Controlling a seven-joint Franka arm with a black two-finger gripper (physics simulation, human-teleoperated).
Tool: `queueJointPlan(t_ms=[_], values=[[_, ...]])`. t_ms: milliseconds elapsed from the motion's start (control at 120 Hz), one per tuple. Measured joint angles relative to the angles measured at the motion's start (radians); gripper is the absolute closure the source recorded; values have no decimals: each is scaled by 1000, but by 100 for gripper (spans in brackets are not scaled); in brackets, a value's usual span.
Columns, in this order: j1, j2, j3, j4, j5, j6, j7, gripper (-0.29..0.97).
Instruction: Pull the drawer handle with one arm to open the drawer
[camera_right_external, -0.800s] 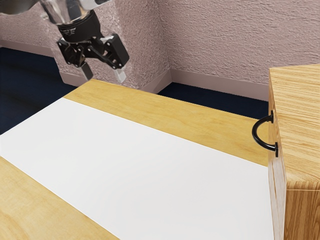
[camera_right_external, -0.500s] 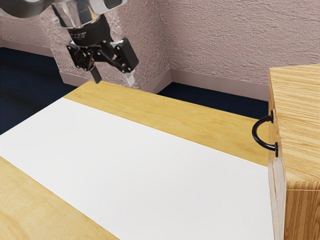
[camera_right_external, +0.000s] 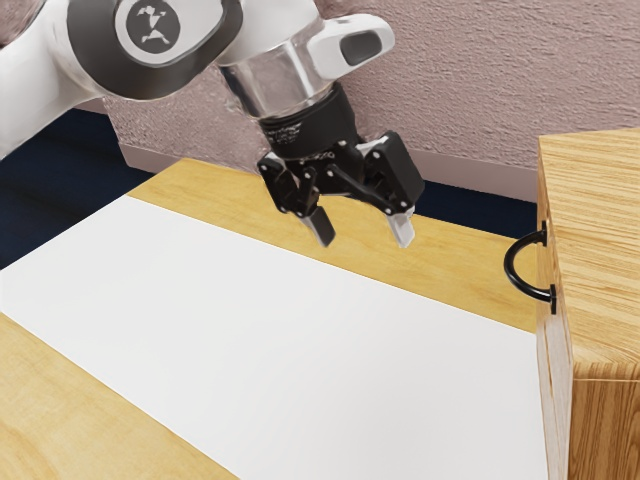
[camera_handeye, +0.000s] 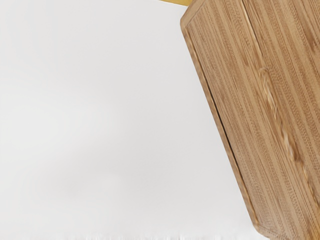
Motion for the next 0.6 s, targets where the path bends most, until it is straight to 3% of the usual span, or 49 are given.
queueJointPlan(t_ms=[200,392,433,525,600], values=[[-178,-8,-8,-20,-67,128,-120,0],[-426,-78,149,-103,-76,172,-232,1],[-347,-96,178,-114,-71,176,-252,1],[12,-104,179,-82,-48,169,-286,0],[146,-91,127,-68,-38,165,-304,0]])
